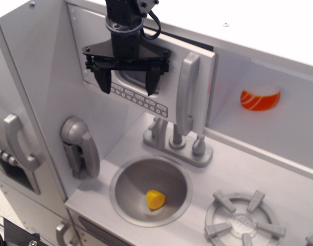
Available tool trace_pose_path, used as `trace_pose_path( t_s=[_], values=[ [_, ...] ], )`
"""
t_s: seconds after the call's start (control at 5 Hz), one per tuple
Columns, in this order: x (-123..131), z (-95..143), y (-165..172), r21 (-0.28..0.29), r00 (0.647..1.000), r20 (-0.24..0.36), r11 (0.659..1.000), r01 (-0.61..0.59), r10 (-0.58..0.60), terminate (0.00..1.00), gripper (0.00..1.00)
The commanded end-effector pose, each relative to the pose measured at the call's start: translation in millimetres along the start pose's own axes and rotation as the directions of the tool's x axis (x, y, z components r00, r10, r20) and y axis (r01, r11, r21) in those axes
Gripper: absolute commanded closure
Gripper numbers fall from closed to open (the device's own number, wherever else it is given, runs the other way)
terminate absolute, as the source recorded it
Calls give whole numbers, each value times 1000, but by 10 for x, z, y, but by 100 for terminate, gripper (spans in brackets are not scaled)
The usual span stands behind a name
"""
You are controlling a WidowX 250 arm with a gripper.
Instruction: Close microwave
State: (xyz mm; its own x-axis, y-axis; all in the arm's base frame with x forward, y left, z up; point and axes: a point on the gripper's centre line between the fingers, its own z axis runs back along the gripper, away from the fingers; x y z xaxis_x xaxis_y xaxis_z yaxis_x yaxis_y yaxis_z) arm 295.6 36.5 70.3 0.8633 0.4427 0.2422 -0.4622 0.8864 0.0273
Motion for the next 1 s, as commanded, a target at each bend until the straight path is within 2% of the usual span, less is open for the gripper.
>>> trace_pose_path(
  t_s=[0.0,0.2,0.4,0.6,0.8],
  values=[
    [57,190,-19,-27,992,123,1000,1,3,0,0],
    [105,215,-50,-64,979,202,998,-12,24,0,0],
    [-95,226,150,-28,994,108,1000,11,-8,0,0],
    [-456,243,477,20,990,35,991,133,-133,0,0],
    [-734,302,679,8,977,10,977,213,-213,100,0]
  ],
)
